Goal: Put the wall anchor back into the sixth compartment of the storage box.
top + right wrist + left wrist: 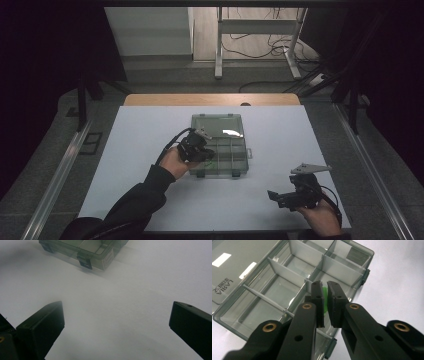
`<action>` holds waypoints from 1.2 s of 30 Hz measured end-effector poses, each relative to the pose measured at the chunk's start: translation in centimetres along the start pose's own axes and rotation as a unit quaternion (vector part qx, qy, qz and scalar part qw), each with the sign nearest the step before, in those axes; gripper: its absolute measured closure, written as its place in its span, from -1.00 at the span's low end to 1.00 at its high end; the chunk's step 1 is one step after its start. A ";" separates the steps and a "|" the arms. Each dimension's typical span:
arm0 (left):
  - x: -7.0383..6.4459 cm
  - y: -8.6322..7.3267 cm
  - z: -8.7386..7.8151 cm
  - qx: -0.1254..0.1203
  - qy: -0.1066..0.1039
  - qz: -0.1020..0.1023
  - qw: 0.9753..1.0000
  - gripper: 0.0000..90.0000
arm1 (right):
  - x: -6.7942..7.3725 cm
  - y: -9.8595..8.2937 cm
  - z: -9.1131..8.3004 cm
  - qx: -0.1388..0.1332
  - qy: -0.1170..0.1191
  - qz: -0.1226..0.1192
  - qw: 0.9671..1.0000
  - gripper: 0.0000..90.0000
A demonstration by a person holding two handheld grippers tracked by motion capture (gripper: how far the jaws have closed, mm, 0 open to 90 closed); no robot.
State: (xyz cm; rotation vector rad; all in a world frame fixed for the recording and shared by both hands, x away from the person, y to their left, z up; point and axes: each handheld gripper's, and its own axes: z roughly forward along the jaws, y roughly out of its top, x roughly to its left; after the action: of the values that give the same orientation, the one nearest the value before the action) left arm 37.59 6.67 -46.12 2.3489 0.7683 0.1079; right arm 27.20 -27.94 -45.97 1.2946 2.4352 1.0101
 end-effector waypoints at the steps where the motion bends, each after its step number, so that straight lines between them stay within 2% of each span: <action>1: 0.1 0.0 0.1 0.000 0.001 -0.001 1.000 0.88 | 0.0 0.0 0.0 0.000 0.000 0.000 1.000 -1.00; 11: 0.4 -0.1 0.7 0.003 0.006 -0.006 1.000 0.87 | 0.0 0.0 0.0 0.002 0.000 -0.001 1.000 -1.00; 27: 0.7 -0.7 2.0 0.010 -0.001 -0.019 1.000 0.85 | 0.0 0.0 0.1 0.006 0.002 -0.002 1.000 -1.00; 36: 0.6 -0.7 1.9 0.009 -0.002 -0.020 1.000 0.77 | 0.0 0.0 0.1 0.006 0.002 0.000 1.000 -1.00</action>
State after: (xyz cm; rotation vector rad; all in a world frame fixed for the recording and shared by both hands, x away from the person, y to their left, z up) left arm 38.23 6.34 -48.11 2.3491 0.8180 0.0785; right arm 27.24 -27.92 -46.04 1.2966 2.4484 0.9997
